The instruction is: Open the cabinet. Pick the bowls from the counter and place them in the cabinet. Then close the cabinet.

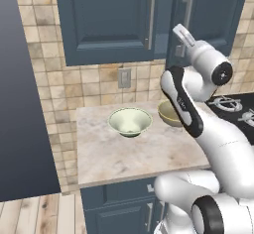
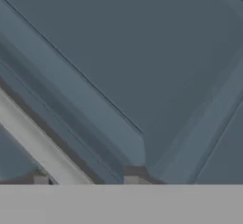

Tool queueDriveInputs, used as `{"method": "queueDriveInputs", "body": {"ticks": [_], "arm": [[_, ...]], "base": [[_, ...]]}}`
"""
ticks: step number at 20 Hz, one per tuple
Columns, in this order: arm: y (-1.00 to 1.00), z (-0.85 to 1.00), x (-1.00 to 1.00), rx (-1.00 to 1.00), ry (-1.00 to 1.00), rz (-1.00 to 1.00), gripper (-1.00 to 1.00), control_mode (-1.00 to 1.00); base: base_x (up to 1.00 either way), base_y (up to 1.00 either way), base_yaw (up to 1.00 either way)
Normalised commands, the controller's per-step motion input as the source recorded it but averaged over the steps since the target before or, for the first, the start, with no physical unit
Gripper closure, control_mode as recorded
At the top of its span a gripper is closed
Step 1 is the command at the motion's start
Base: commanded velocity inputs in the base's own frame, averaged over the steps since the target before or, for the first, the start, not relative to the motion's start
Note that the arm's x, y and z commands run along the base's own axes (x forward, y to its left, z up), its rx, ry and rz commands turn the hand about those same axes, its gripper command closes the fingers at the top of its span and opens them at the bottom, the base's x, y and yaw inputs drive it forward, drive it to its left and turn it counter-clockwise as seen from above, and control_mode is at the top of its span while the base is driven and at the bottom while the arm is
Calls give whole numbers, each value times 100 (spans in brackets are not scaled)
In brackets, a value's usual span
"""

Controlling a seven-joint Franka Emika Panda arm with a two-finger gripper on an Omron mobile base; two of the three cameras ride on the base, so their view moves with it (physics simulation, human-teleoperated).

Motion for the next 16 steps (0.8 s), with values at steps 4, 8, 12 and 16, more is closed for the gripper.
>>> {"method": "queueDriveInputs", "body": {"ticks": [4, 8, 12, 16], "arm": [[-100, 0, -98, 53, 31, -4, 100, -100], [-100, 0, -100, 52, 41, -2, 100, -100], [-100, -4, -100, 52, 50, -1, 100, -100], [-100, -24, -100, 51, 49, -2, 100, -100]], "base": [[0, 0, 0], [0, 0, 0], [0, 0, 0], [0, 0, 0]]}}
